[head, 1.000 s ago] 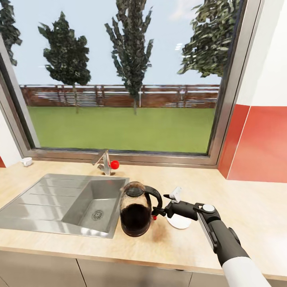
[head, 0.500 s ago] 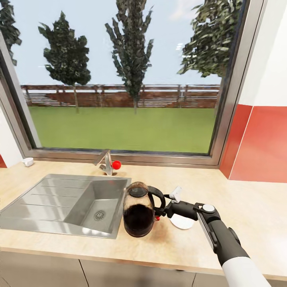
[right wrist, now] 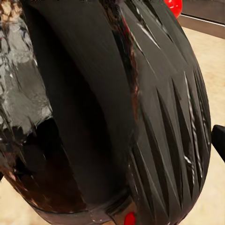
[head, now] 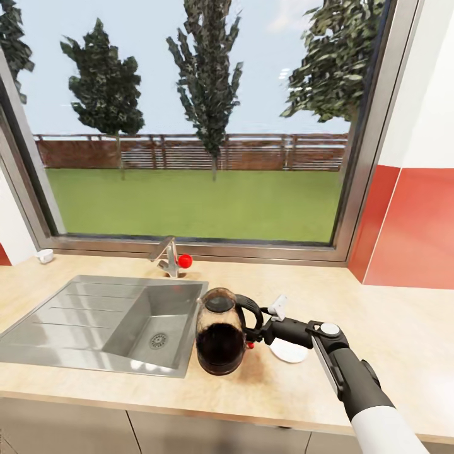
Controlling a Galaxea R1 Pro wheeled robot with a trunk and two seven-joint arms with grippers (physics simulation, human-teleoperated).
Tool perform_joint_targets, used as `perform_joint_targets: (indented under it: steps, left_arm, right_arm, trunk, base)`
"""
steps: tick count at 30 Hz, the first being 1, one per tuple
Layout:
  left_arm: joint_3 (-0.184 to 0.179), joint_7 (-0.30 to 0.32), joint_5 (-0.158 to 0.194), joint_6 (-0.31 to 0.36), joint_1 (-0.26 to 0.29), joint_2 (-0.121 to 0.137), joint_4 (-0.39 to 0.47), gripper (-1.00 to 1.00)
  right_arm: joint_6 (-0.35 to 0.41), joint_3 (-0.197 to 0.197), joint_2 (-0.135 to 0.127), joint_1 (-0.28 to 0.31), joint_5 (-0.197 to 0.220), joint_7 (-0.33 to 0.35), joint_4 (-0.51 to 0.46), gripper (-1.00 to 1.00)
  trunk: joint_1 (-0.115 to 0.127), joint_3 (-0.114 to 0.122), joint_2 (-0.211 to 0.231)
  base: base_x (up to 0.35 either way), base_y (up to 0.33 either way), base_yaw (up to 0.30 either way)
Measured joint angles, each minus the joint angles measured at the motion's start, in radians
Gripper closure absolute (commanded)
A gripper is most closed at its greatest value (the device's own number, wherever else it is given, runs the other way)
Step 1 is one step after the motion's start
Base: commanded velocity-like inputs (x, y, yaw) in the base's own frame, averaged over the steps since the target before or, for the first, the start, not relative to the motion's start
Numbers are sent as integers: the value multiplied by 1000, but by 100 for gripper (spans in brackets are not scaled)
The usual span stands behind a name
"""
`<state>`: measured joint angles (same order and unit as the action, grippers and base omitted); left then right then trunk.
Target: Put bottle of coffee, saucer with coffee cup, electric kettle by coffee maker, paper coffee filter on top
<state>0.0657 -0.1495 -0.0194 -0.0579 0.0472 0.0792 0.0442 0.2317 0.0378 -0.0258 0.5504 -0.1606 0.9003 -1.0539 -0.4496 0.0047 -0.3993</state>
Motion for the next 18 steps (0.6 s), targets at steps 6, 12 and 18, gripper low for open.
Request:
perform_joint_targets:
  steps: [6, 12, 18]
  left_arm:
    - [0, 0, 0, 0, 0, -1, 0, -100]
    - [0, 0, 0, -1, 0, 0, 0, -100]
    - [0, 0, 0, -1, 0, 0, 0, -100]
  right_arm:
    - [0, 0, 0, 0, 0, 0, 0, -100]
    - [-3, 0, 0, 0, -2, -1, 0, 100]
    - [-4, 0, 0, 0, -4, 0, 0, 100]
  trunk:
    - [0, 0, 0]
    - [0, 0, 0]
    - [0, 0, 0]
  base:
    - [0, 9, 0]
    - [0, 0, 0]
    - [0, 0, 0]
